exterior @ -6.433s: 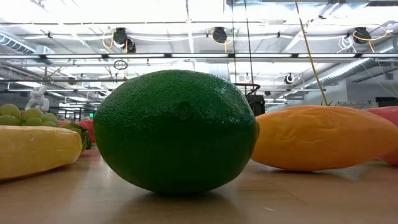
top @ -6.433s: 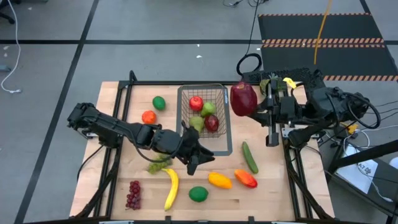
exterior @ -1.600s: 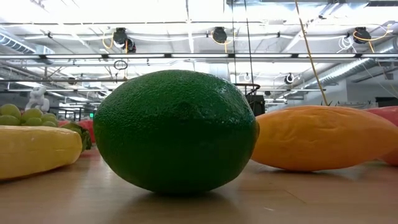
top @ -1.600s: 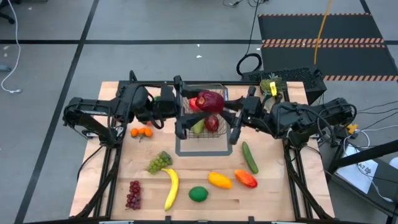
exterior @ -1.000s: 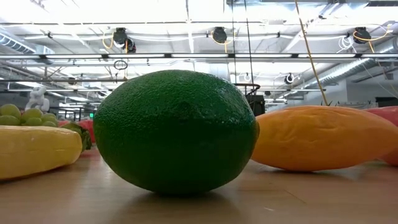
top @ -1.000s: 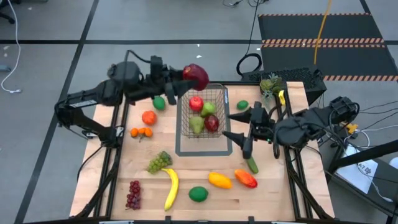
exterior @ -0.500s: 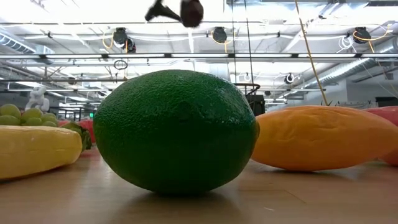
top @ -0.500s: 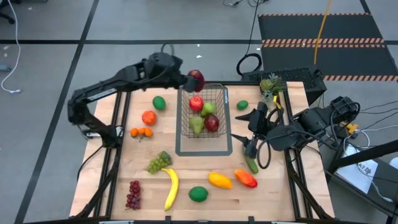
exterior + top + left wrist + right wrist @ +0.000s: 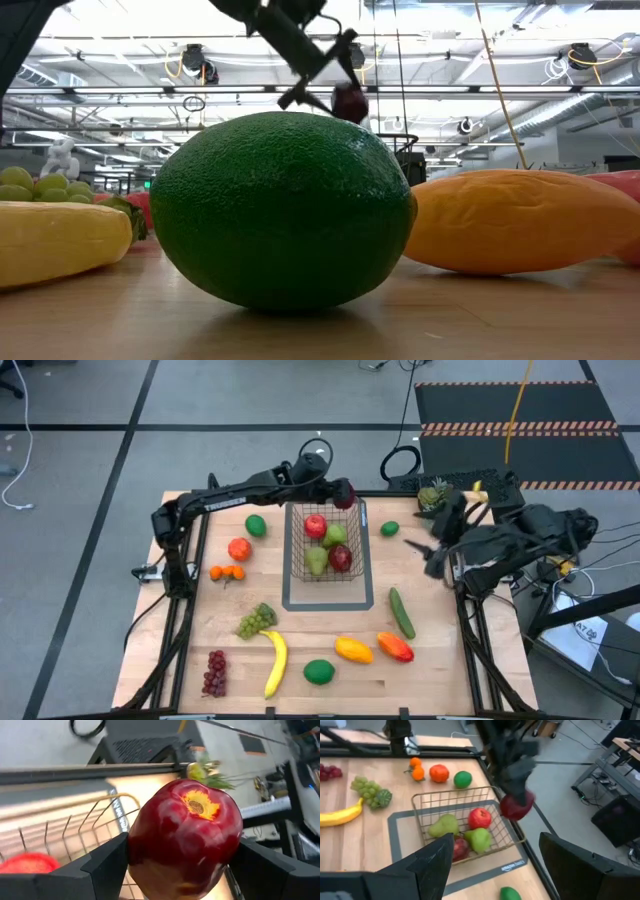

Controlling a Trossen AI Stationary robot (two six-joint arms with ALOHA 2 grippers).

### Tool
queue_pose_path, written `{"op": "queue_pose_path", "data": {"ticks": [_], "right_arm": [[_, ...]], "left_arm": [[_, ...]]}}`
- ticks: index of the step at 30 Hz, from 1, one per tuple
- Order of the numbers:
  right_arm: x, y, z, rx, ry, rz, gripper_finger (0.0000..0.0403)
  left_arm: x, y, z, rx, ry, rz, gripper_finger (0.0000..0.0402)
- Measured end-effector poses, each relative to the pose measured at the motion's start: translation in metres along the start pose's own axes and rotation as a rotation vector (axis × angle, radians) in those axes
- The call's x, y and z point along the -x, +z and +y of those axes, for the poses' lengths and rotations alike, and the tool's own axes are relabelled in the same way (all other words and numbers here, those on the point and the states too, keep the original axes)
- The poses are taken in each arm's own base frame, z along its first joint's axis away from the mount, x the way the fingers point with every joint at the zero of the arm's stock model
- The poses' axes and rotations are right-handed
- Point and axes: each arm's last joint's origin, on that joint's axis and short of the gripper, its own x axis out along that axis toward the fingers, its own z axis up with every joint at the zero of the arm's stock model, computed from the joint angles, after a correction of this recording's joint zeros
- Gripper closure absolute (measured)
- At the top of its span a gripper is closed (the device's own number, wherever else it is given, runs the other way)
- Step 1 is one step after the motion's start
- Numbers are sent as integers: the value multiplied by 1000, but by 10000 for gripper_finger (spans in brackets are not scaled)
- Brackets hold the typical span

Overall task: Build produce basket
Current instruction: Put the dark red apple into the gold wire basket

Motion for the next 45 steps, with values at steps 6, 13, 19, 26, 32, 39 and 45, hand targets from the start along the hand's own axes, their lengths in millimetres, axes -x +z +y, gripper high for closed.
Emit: {"op": "queue_pose_path", "data": {"ticks": [6,13,19,26,32,39,45], "right_arm": [[20,-8,-27,-39,-16,-52,117],[37,-16,-46,-71,-21,-98,117],[39,-17,-51,-77,-36,-103,117],[37,-16,-51,-20,-56,-93,117],[36,-14,-51,-35,-59,-105,117],[36,-12,-51,-49,-56,-123,117],[35,-12,-50,-48,-56,-122,117]], "left_arm": [[-34,-14,11,124,54,41,96],[-47,-31,12,136,119,19,96],[-45,-34,16,109,212,-25,96],[-45,-37,21,92,249,-2,95],[-47,-41,26,107,262,6,96],[-50,-43,30,142,271,-8,96],[-63,-49,37,135,296,6,95]]}}
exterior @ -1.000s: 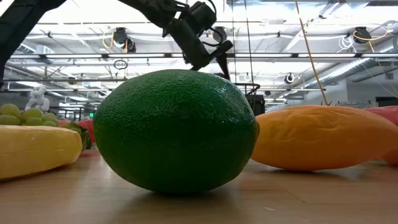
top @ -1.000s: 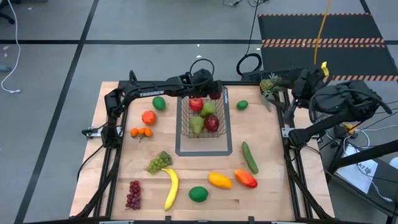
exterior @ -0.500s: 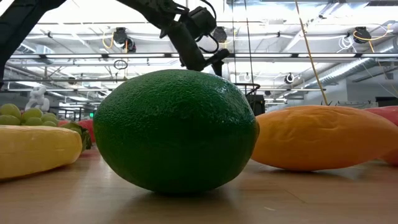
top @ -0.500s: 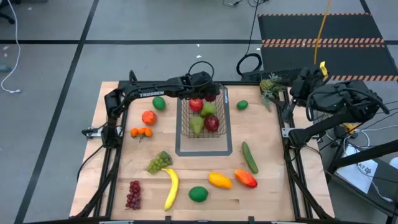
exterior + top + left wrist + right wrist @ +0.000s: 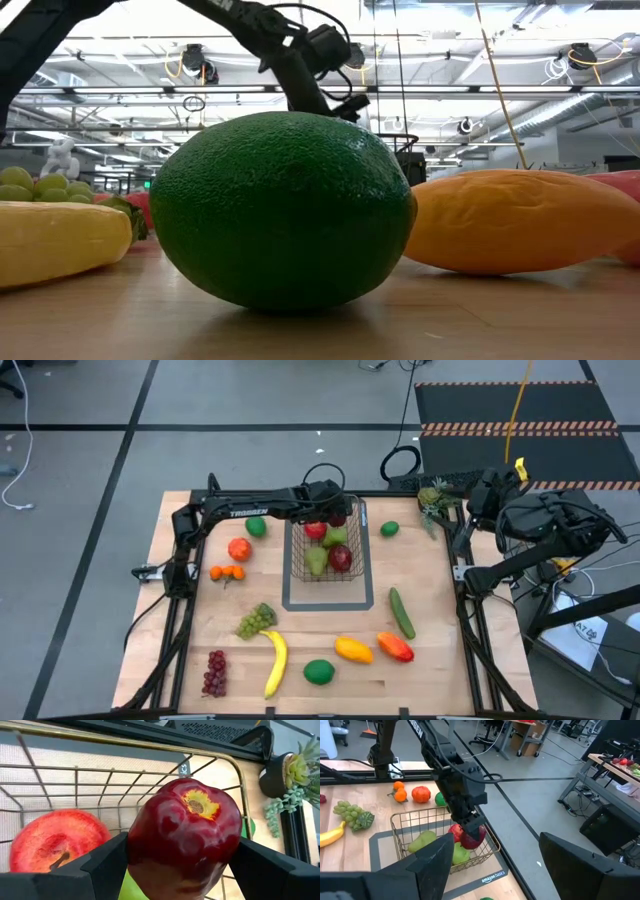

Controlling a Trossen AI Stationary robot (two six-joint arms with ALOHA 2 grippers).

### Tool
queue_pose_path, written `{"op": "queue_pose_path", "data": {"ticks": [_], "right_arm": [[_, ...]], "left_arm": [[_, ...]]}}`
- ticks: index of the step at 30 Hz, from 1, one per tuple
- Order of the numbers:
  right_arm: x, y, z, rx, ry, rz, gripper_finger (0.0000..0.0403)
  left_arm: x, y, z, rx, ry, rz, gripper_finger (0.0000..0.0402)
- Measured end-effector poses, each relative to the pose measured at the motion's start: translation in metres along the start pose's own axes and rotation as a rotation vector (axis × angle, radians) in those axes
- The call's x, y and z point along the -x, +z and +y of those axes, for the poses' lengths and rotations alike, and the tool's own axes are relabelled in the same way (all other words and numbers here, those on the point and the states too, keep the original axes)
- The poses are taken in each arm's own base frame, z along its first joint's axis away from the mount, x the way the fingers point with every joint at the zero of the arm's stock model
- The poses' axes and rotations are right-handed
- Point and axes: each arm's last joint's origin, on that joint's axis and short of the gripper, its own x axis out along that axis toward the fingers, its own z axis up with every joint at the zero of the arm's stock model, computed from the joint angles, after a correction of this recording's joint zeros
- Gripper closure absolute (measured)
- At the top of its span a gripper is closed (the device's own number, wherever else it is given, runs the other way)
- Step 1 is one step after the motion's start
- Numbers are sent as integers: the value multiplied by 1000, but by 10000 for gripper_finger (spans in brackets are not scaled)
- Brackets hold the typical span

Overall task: Build produce basket
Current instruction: Put the dark red apple into the gold wire basket, then put the orange mango into the gold wire basket

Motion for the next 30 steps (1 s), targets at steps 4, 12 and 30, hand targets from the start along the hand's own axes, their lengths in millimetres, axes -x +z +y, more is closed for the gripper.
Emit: {"op": "queue_pose_path", "data": {"ticks": [4,12,30], "right_arm": [[0,0,0,-1,0,0,117],[0,0,0,-54,0,1,117],[-8,2,7,-66,-30,25,117]], "left_arm": [[-4,-3,-1,-15,-7,4,77],[0,-4,-6,-56,-30,-26,6],[132,27,-29,-149,-314,-79,122]]}}
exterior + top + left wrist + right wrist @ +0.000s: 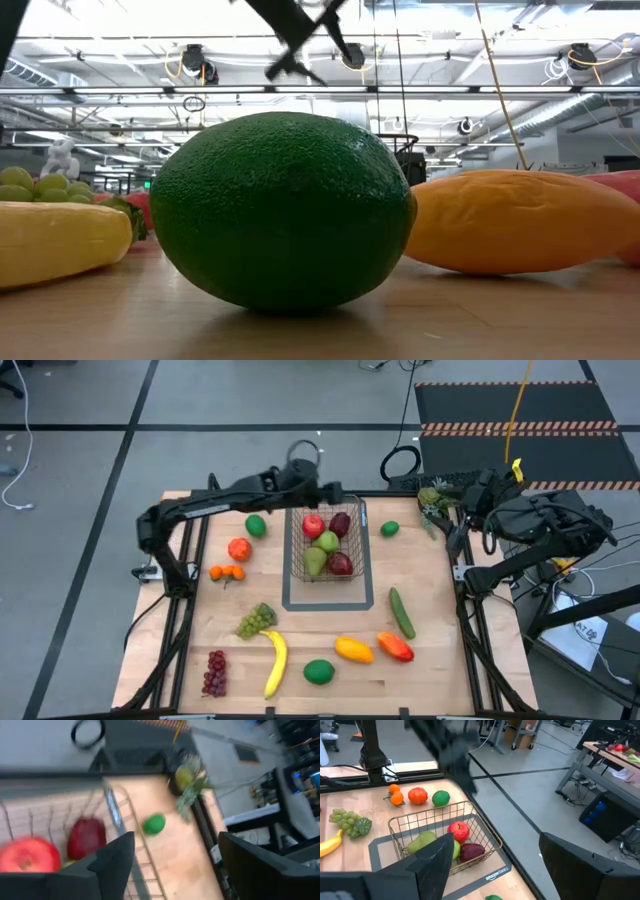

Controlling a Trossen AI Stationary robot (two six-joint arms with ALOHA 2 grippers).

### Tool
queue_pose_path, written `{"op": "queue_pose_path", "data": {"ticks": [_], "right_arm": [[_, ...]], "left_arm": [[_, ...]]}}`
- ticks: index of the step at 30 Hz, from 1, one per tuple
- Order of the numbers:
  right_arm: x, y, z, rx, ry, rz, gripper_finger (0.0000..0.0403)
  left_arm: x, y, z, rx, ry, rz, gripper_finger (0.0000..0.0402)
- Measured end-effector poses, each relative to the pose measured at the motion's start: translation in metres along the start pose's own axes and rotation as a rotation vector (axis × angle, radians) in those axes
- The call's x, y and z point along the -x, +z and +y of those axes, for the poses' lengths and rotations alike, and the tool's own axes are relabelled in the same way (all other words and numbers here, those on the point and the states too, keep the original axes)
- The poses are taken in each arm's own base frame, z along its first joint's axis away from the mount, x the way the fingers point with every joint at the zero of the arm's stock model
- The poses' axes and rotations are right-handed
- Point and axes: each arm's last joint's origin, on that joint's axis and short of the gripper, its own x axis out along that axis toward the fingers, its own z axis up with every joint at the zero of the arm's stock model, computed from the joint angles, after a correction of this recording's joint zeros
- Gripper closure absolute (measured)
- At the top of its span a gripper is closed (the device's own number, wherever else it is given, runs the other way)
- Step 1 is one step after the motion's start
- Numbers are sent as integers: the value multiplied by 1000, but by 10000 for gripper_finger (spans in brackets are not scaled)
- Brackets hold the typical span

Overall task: Build produce basket
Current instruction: Put the orange mango into the gold wire basket

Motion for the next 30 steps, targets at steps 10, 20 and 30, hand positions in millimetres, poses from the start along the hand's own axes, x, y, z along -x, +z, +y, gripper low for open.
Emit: {"op": "queue_pose_path", "data": {"ticks": [10,20,30], "right_arm": [[-18,4,19,-156,-14,46,117],[-41,5,45,-633,47,165,117],[-70,1,88,-672,96,335,117]], "left_arm": [[93,18,12,-197,48,63,196],[156,-27,15,-472,23,409,239],[195,-96,6,-664,39,526,248]]}}
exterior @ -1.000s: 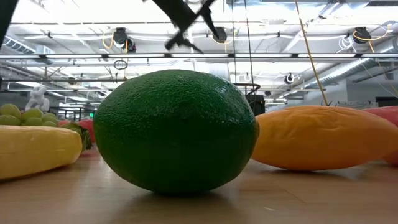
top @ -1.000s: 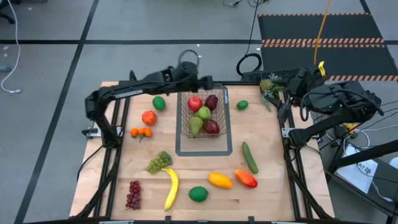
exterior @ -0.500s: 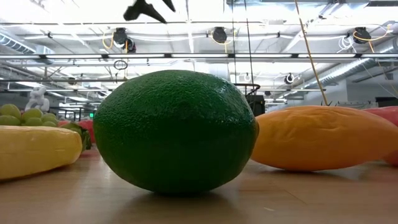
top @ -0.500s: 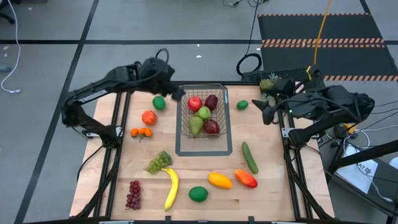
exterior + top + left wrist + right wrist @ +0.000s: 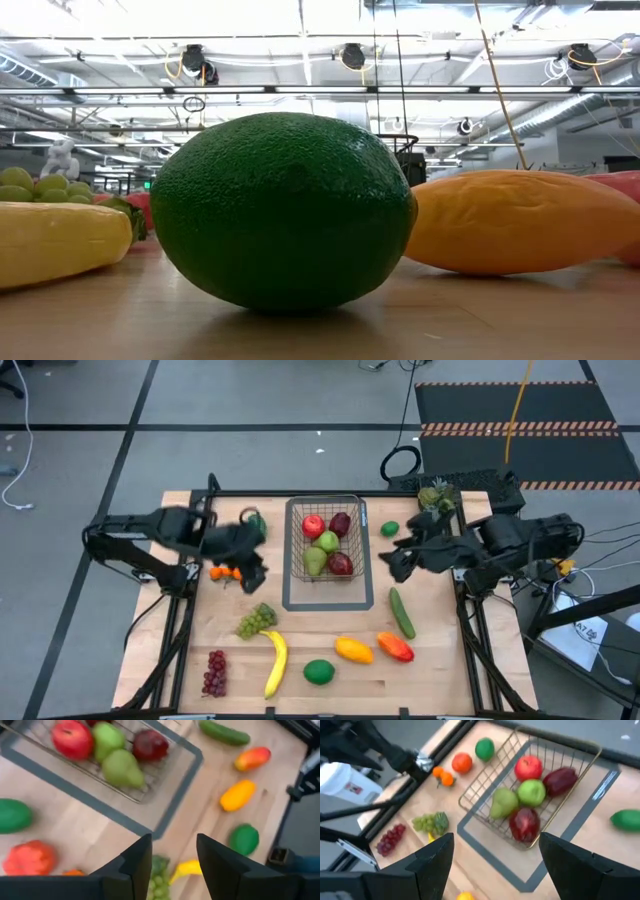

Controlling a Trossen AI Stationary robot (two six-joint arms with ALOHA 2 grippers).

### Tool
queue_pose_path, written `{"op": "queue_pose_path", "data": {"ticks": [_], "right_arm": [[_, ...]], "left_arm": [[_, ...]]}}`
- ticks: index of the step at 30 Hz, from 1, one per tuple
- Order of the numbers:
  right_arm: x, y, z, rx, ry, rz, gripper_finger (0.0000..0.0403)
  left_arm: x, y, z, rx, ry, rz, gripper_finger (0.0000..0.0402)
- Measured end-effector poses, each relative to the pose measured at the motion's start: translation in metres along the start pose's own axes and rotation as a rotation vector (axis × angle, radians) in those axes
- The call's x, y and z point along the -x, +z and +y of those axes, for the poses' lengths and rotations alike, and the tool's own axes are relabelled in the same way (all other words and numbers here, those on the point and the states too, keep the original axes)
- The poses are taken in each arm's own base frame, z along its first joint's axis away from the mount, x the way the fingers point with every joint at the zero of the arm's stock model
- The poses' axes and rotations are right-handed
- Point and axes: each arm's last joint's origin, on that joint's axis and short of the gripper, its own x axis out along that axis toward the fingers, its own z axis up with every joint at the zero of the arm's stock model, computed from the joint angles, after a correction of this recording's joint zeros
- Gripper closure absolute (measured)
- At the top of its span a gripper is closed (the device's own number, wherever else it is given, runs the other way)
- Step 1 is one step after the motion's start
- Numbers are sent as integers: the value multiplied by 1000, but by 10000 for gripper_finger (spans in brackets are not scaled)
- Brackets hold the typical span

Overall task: Build produce basket
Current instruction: Put the orange mango into the gold wire basket

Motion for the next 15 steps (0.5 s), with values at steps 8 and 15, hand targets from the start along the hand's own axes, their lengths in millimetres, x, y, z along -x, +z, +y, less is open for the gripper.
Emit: {"op": "queue_pose_path", "data": {"ticks": [8,15], "right_arm": [[-21,-12,14,-90,12,166,117],[-24,-9,6,-75,-51,178,117]], "left_arm": [[-31,-44,-18,14,41,104,249],[-56,-63,-32,103,-20,103,250]]}}
